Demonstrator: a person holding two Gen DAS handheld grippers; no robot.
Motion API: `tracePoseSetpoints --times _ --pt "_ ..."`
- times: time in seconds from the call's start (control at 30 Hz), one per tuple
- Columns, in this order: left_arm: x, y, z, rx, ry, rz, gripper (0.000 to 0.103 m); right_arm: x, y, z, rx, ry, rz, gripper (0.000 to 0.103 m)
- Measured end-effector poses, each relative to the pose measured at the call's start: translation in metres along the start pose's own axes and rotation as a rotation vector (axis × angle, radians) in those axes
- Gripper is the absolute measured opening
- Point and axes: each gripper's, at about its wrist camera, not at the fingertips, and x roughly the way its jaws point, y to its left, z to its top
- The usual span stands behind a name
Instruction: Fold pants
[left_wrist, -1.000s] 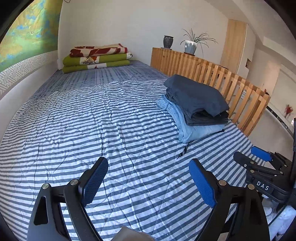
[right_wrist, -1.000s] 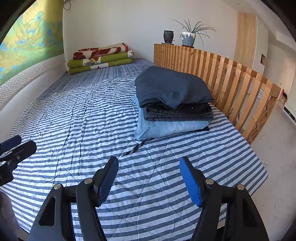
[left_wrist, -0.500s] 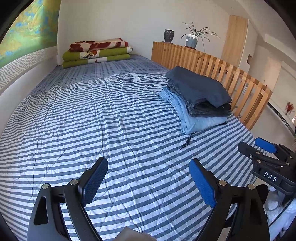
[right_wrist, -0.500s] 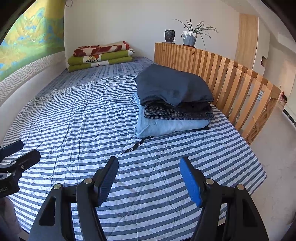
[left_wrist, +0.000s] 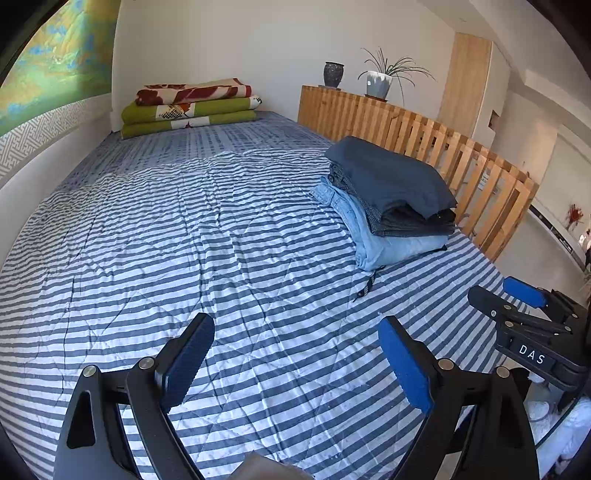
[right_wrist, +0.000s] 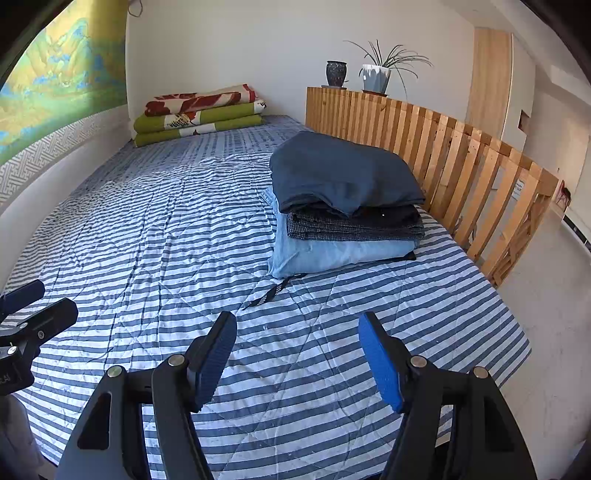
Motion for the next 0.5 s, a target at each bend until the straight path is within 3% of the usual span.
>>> tracePoseSetpoints --times 0.5 --pt "-0.0008 -0.0037 0.0014 0.006 -0.005 -0.005 0.093 0.0002 -0.0045 0.0010 0.009 -0.004 -0.008 0.065"
